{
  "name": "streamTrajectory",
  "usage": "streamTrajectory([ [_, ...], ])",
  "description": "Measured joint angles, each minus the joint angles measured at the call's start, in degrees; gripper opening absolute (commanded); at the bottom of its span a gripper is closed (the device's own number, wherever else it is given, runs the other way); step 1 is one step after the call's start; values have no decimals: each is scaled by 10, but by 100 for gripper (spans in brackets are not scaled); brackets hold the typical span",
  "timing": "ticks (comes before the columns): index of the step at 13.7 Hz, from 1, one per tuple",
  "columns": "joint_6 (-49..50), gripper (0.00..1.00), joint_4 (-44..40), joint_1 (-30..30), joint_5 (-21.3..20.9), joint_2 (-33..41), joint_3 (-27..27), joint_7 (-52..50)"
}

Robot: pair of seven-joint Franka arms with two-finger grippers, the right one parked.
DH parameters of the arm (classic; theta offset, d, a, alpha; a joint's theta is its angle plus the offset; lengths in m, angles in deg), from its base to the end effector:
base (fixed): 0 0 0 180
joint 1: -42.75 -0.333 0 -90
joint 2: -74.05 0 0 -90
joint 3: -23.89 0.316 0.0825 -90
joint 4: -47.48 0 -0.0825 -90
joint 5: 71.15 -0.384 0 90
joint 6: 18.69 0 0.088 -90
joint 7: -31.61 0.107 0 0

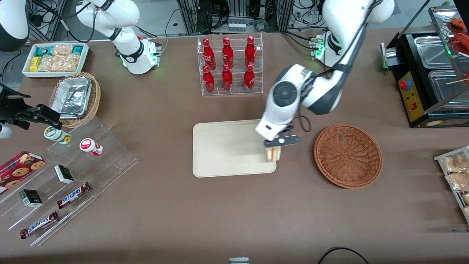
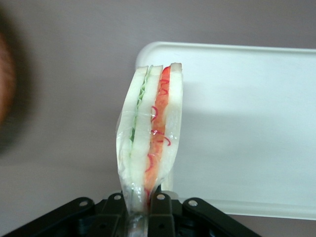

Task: Place sandwich from basket to tray
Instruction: 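Lift the sandwich and carry it with the left gripper over the cream tray, then lower the sandwich onto the tray's center with the left gripper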

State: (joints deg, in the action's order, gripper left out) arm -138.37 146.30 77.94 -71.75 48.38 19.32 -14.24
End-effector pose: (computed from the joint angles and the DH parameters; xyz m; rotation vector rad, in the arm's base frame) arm 0.5054 -0.4138 0.3194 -3.0978 -0.1661 0.1213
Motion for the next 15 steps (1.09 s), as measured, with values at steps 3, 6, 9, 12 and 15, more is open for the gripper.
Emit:
streamTrajectory([
  [3,7,0,-77,48,-4,-68,1,-50],
  [6,10,0,-130,76,-14,-119,1,-85],
  [9,12,0,-153,83,-14,-142,1,-98],
  [12,13,0,-167,84,-14,-156,2,-108],
  [15,13,0,-173,86,-14,-167,2,-127],
])
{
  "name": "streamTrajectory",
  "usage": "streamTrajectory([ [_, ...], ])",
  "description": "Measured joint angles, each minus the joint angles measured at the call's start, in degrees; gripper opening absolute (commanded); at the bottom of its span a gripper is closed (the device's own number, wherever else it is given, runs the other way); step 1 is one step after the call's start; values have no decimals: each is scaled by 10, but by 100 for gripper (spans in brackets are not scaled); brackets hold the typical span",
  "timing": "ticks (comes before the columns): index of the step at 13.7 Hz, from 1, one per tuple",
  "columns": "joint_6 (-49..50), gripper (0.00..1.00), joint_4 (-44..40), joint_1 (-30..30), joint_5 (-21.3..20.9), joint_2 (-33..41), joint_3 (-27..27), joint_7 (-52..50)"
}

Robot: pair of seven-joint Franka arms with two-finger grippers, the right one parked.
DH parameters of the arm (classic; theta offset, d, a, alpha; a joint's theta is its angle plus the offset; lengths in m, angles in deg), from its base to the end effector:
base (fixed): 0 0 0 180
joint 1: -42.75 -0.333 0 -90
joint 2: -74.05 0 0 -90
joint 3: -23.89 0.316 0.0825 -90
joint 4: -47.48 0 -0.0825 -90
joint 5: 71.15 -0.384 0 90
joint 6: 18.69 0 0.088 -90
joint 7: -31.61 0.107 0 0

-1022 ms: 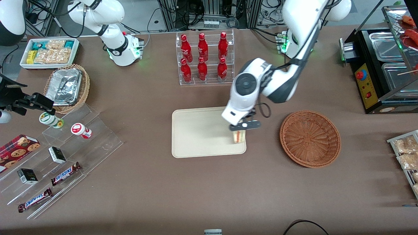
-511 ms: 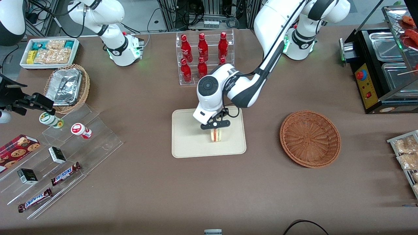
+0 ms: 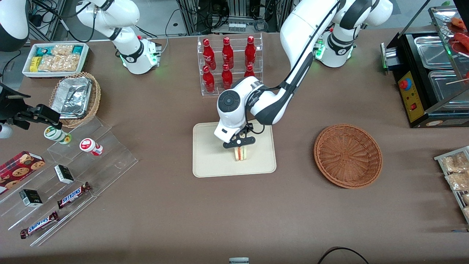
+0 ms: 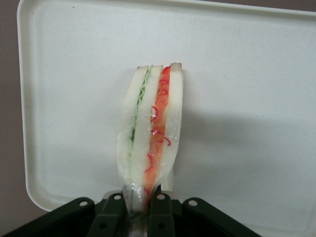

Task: Place sandwich from basket to tray
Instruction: 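Lower the sandwich onto the tray's center with the left gripper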

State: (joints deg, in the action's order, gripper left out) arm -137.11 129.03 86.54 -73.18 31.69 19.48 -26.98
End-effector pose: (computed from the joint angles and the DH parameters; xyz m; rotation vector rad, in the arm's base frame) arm 0.4862 -0.5258 0.2513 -3.0652 -0.2776 0.1136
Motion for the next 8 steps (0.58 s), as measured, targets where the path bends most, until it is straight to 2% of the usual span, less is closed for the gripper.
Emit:
streamTrajectory([
  [2,0,0,-2,0,0,-4,0,-10],
  [3,0,44,-2,0,0,-7,0,-14],
  [4,0,99,-4,0,0,-9,0,-16],
  [8,0,100,-9,0,0,-13,0,-17],
])
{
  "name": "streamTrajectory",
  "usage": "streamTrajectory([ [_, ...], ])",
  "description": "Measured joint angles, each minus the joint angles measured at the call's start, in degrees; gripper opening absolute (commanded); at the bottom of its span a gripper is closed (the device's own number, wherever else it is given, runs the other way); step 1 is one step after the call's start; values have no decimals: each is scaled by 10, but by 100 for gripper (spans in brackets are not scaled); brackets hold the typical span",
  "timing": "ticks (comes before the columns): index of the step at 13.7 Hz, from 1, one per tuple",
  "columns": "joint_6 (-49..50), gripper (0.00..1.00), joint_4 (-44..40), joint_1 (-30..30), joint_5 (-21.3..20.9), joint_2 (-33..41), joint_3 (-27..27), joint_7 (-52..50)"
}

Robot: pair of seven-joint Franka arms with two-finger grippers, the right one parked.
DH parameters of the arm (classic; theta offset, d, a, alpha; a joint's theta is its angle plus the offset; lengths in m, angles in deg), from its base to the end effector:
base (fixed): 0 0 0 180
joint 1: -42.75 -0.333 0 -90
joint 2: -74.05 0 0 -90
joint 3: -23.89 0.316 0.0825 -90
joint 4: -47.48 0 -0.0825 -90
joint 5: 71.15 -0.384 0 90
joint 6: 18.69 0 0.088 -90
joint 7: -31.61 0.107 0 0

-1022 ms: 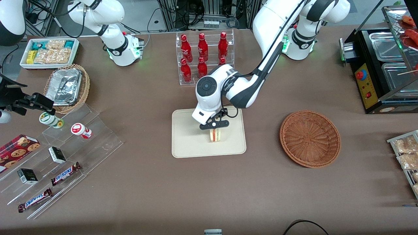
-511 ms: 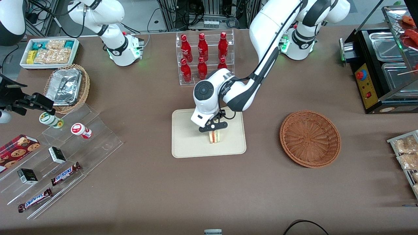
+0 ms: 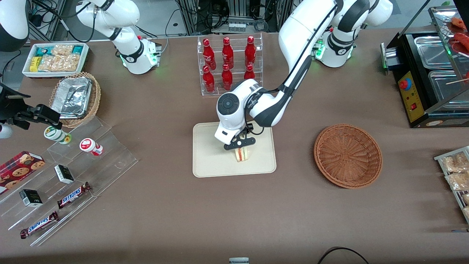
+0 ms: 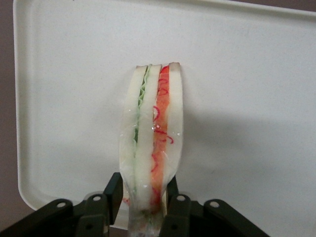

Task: Place sandwich from basket to tray
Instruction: 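Lower the sandwich onto the tray's center with the left gripper, then open the left gripper to release the sandwich on the tray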

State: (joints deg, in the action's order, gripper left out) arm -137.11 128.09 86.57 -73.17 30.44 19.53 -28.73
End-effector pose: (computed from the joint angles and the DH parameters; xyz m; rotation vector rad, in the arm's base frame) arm 0.4881 -0.5273 0.2429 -3.0553 -0.3255 0.1180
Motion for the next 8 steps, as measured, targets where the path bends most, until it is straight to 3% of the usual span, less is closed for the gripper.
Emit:
streamTrajectory([
  [4,10,100,-20,0,0,3,2,-1],
  [8,84,100,-55,-1,0,39,4,-1],
])
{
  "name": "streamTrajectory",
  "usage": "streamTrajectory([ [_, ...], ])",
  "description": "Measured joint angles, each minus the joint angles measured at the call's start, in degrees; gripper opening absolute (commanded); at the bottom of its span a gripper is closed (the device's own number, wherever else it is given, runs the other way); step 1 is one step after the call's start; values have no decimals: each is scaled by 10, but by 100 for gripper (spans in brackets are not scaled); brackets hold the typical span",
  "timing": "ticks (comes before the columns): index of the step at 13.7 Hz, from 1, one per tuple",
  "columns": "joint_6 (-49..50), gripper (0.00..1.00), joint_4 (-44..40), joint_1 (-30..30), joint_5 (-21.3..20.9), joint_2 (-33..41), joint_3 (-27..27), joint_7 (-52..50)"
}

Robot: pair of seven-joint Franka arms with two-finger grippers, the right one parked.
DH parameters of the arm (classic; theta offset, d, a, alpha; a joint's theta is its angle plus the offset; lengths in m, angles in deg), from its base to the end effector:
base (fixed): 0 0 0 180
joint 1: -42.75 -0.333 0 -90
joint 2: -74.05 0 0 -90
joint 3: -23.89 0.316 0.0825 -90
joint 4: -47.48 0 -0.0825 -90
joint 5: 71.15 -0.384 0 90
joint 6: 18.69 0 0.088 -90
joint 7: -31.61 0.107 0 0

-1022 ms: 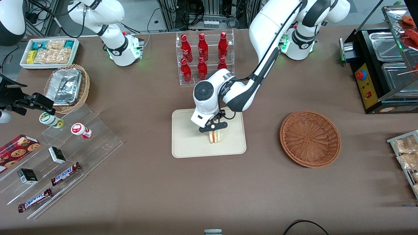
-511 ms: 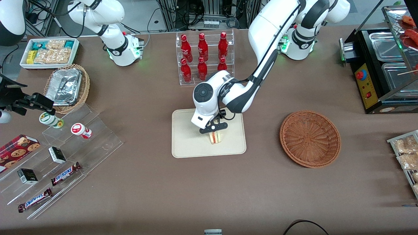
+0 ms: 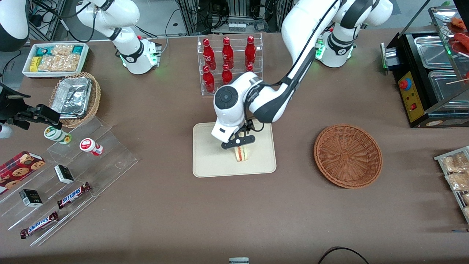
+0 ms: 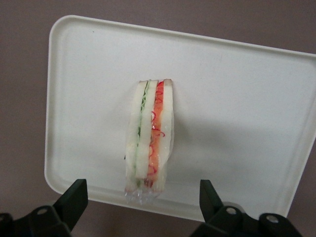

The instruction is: Place sandwich from basket to tray

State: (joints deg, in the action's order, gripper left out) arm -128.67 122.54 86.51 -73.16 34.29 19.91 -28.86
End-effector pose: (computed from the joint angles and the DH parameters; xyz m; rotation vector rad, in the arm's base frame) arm 0.4992 -0.5290 0.3236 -3.0614 -0.3428 0.0906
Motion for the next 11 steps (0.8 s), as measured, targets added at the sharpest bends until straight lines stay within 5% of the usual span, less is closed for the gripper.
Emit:
streamTrajectory([
  [4,57,100,-7,-15,0,54,6,57],
  [11,176,100,1,-146,11,115,10,288],
])
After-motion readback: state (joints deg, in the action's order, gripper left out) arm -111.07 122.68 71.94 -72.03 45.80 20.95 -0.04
